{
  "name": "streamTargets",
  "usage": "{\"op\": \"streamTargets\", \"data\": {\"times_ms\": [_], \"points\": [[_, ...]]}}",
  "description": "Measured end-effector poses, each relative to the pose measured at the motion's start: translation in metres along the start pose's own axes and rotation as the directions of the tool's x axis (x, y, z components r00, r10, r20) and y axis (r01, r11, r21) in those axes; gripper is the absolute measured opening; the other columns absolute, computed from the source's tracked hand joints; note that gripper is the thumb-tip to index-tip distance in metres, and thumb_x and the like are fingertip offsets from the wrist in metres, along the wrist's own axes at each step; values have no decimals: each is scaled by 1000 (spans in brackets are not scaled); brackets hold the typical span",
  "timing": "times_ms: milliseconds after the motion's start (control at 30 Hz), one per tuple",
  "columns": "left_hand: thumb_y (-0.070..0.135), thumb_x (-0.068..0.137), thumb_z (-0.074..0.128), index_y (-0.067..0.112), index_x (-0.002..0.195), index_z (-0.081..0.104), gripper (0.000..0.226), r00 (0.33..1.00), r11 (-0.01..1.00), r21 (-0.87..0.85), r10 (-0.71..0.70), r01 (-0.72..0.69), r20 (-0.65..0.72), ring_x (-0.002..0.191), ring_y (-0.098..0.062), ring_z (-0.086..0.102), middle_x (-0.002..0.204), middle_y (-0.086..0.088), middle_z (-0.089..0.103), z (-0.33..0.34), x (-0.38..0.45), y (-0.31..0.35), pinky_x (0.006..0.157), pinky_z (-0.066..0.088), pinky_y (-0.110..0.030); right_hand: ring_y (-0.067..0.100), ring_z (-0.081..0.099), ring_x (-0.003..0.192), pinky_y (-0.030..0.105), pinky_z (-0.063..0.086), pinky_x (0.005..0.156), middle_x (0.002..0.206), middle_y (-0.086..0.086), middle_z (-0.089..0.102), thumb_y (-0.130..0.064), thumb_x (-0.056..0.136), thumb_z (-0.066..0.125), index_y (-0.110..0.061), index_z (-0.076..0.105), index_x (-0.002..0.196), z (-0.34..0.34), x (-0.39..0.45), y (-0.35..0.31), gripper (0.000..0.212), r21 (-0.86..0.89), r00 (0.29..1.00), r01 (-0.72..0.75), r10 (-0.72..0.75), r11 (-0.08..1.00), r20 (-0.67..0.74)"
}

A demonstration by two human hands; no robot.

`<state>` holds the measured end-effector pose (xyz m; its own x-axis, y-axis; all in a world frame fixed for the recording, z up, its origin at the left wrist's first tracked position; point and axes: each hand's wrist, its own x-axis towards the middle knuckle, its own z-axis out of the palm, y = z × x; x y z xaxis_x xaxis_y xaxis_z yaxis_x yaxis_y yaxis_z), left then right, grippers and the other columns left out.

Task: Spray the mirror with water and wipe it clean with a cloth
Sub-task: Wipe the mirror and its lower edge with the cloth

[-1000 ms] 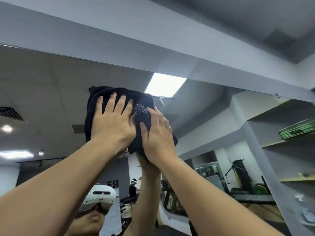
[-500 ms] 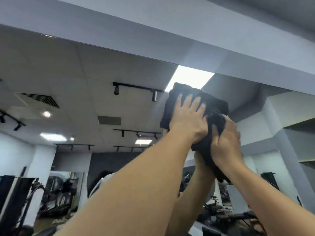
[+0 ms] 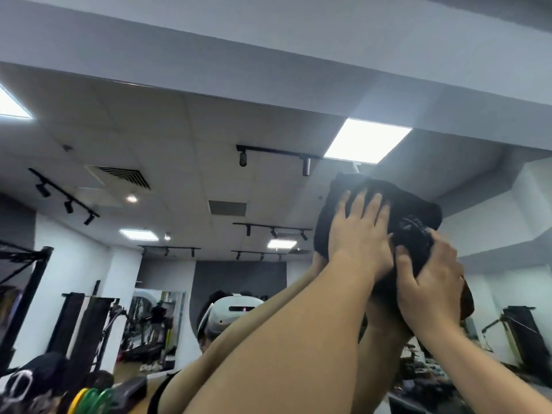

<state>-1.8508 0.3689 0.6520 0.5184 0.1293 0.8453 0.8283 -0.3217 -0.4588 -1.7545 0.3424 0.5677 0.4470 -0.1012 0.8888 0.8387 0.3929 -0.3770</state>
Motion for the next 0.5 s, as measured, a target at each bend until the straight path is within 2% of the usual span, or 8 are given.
{"op": "streamTargets", "data": {"times_ms": [100,267,400,500], "points": [[44,110,19,18,164,-5,64,1000,999,28,-23,23,5,157,-28,-20,172,-5,-13,-9,-28,-52,124,-18,-49,33,38,135,57,34,111,150,9,39,-53,93,43,-22,34,144,27,-24,-48,61,9,1000,24,-24,1000,-6],[44,109,21,19,163,-8,67,996,992,92,-84,83,7,157,-28,-19,172,-4,-13,-27,-82,-154,128,-7,-48,27,32,142,50,29,117,155,6,36,-42,98,53,-21,37,146,73,-68,-136,55,37,996,80,-80,996,24],[46,106,28,19,162,-13,74,984,975,153,-171,164,38,157,-27,-18,171,-3,-16,-49,-133,-230,128,-7,-46,23,27,146,45,24,121,158,4,32,-45,97,50,-25,34,147,105,-104,-213,56,58,988,129,-134,990,82],[45,102,26,16,164,1,73,985,976,134,-173,173,-14,159,-29,-7,173,-5,-3,-54,-174,-281,128,0,-45,23,23,148,44,20,123,160,4,28,-44,97,48,-27,30,150,125,-137,-256,58,59,968,210,-216,976,127]]}}
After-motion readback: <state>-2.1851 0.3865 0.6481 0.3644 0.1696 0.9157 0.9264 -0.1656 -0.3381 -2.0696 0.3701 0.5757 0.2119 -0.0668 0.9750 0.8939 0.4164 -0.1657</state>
